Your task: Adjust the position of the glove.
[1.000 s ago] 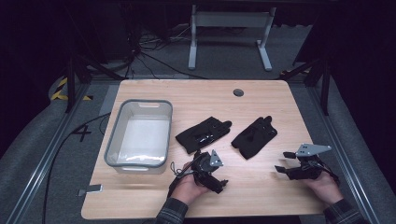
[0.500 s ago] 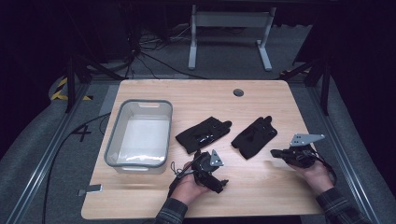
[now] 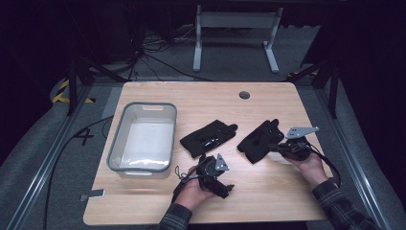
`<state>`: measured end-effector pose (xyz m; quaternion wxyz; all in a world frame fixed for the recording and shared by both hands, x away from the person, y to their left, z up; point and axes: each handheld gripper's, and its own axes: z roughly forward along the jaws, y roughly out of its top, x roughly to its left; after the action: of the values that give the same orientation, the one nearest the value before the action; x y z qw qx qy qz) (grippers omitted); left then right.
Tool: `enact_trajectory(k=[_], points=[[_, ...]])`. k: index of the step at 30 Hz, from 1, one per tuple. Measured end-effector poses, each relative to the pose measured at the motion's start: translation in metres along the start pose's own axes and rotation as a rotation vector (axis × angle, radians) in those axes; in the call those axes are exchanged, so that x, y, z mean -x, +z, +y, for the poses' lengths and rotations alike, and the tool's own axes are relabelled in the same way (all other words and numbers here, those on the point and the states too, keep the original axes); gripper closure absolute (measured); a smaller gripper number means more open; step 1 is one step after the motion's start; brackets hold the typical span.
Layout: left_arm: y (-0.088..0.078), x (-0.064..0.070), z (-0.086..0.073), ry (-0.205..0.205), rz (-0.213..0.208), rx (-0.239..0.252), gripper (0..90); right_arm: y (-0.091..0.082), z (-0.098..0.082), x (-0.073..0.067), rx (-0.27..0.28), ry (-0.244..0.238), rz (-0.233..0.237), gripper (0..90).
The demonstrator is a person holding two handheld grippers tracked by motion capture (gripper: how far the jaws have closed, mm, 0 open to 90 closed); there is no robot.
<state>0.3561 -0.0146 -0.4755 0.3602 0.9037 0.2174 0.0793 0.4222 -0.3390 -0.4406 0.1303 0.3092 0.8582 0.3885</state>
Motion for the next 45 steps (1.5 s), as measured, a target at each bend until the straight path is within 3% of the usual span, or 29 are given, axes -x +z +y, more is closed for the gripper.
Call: enact_trajectory(k=[4,9,18,31,45], points=[[0.0,0.0,0.0,-0.001,0.0,-0.001,0.2,0.01,0.003,0.004,-0.01,-0.005,-0.001,89.8],[0.0,0.0,0.0,-0.001,0.0,-0.001,0.2,0.021,0.0,0.006,-0.063,-0.017,-0.015,89.9],[0.0,0.0,0.0,-0.001,0.001,0.0,0.2,0.019,-0.002,0.003,-0.067,-0.025,-0.011,89.9],[0.0,0.0,0.0,0.0,0.0,-0.001,0.2,-0.003,-0.02,-0.01,-0.088,-0.019,0.045,89.8],[0.0,0.0,0.0,-0.001,0.0,0.0,0.2,-0.027,-0.039,-0.024,-0.117,-0.037,0.059,89.8]])
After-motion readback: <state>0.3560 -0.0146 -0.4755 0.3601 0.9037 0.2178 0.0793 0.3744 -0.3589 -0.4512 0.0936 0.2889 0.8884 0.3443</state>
